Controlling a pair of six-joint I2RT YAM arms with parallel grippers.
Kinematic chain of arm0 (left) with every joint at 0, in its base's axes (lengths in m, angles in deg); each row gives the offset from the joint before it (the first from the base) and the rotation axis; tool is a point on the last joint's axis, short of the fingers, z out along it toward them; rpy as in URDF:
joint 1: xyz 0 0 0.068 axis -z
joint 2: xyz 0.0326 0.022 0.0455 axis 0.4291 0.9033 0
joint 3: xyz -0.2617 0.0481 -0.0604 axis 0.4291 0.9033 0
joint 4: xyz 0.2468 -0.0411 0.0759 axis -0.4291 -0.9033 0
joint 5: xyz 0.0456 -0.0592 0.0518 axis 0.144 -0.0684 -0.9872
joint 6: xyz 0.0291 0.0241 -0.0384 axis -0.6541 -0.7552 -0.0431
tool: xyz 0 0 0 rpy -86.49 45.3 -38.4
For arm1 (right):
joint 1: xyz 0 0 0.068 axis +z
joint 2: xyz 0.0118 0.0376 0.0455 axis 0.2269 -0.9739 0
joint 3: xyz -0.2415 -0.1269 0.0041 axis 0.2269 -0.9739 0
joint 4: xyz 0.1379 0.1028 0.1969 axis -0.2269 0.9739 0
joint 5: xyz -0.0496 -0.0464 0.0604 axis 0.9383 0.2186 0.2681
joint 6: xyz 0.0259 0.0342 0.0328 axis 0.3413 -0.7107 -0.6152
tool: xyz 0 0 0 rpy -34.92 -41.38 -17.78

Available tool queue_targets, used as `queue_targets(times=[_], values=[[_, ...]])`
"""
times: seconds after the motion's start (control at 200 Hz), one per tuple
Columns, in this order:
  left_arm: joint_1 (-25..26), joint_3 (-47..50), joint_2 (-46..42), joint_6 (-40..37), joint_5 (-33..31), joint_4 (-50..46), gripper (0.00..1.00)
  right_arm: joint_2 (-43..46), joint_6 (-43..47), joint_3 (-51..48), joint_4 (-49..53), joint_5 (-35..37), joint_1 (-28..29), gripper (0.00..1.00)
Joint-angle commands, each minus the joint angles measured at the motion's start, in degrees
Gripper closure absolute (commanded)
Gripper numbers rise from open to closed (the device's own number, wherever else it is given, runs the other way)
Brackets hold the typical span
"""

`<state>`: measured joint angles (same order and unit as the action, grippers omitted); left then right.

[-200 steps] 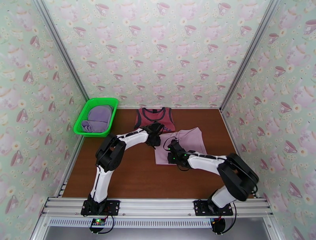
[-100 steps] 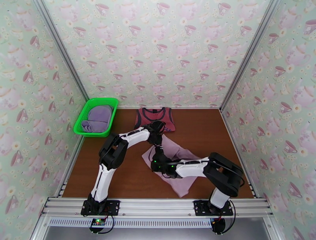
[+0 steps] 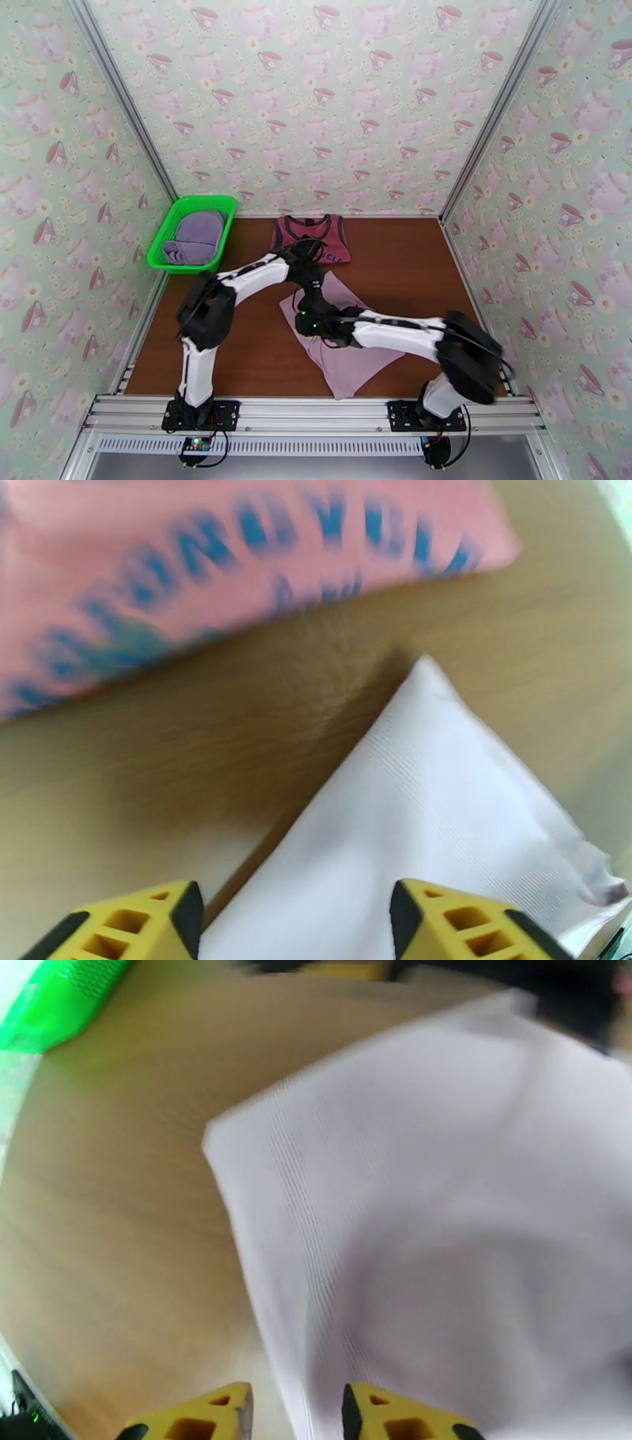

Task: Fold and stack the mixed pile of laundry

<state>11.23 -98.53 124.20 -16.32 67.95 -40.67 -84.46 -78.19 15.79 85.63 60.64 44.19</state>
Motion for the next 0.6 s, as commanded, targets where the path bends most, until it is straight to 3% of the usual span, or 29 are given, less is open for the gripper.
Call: queue_targets(times=[0.0, 0.14, 0.301, 0.436, 0.596], values=[[-1.07, 0.59, -9.27, 0.8, -8.12, -5.7, 0.32, 8.15, 6.39, -1.4, 9.63, 0.11, -6.64, 0.62], [-1.15, 9.85, -13.38, 5.07, -4.2, -4.99, 0.46, 9.79, 13.1, -3.35, 8.59, -9.03, -18.69, 0.73], [-0.24, 23.17, -12.46, 12.66, 5.55, 8.74, 0.56, -0.07, 18.72, 0.48, 5.67, -17.02, -26.69, 1.0], [1.62, 29.19, -9.48, 17.83, 6.45, 18.68, 0.57, -9.08, 19.61, 3.28, 3.19, -19.2, -28.64, 1.0], [2.24, 28.99, -4.12, 18.63, 6.55, 19.23, 0.57, -15.24, 16.59, 1.86, -1.05, -19.06, -28.82, 1.0]])
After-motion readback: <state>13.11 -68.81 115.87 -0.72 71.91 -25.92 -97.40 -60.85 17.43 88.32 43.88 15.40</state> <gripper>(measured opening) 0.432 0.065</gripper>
